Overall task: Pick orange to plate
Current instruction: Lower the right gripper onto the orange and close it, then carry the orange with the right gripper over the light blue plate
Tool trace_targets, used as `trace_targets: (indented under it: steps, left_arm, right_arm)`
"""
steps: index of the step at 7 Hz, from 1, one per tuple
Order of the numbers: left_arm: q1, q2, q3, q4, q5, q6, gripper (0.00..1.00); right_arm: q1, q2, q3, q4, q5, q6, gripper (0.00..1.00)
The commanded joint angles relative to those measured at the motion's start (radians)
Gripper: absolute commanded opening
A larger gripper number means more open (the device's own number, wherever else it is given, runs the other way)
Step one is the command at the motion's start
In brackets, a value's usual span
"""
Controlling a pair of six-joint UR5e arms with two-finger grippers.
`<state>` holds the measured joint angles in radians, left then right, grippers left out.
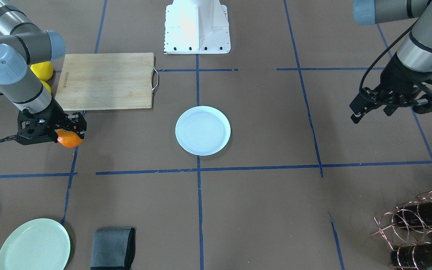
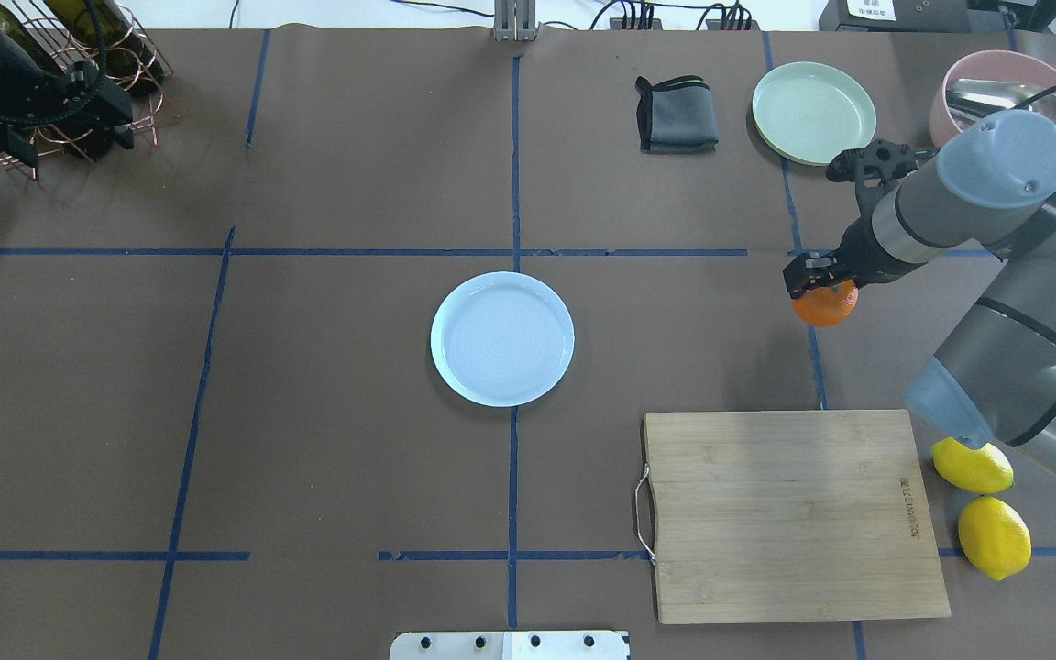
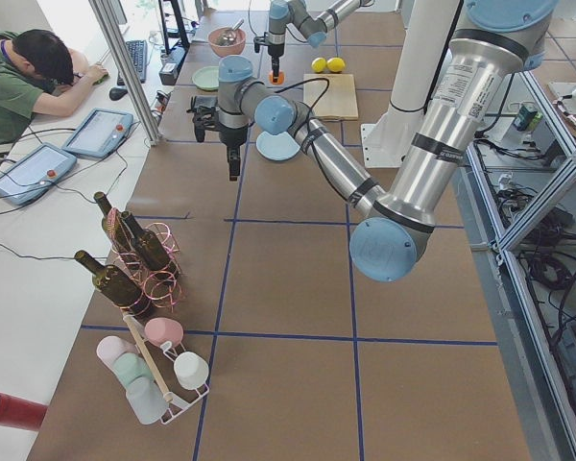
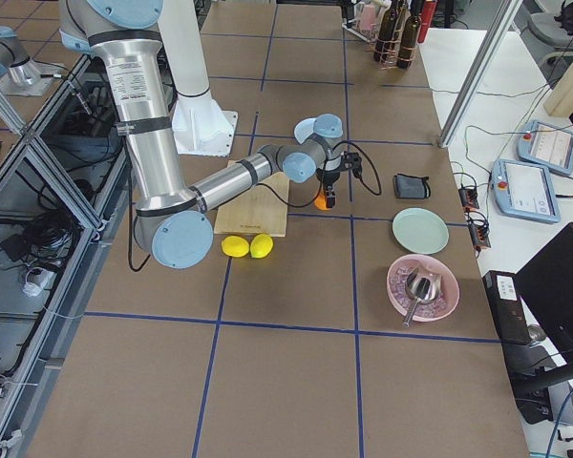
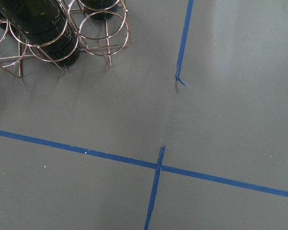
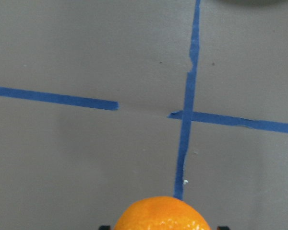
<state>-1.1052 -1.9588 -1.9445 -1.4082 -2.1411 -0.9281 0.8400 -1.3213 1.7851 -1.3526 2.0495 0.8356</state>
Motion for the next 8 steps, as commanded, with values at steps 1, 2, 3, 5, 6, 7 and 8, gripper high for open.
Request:
trace_targets:
  steps: [1,2,3,5,6,7,8]
  left_arm:
    - [-0.004,0.023,-0.008,0.002,0.0,0.043,1.0]
    - [-0.011,0.05,-0.014,0.0,0.0,0.102,1.0]
    - [-0.034,0.082,-0.022,0.0,0.001,0.164,1.0]
    - [-0.094,0.139,-0.022,-0.002,-0.002,0.349,1.0]
    - [-0.107,0.165,-0.021,-0.003,-0.003,0.411,1.0]
    - [-0.125,0.173,-0.017,-0.003,-0.002,0.442,1.0]
    - [-0.131,0.194,-0.019,-0.003,-0.003,0.462,1.0]
  right_arm:
    - [-0.039,0.161,0.03,-0.121,0.001,0.151,0.0]
    - [-0.097,0.23,0.007,-0.122,-0.027,0.256,0.0]
    - [-0.143,0.299,-0.034,-0.122,-0.073,0.328,0.0]
    - [-0.229,0.446,-0.16,-0.122,-0.149,0.454,0.0]
    - [-0.266,0.518,-0.24,-0.118,-0.197,0.499,0.0]
    - [-0.292,0.575,-0.312,-0.115,-0.218,0.516,0.0]
    - [-0.321,0.606,-0.358,-0.114,-0.238,0.525,0.0]
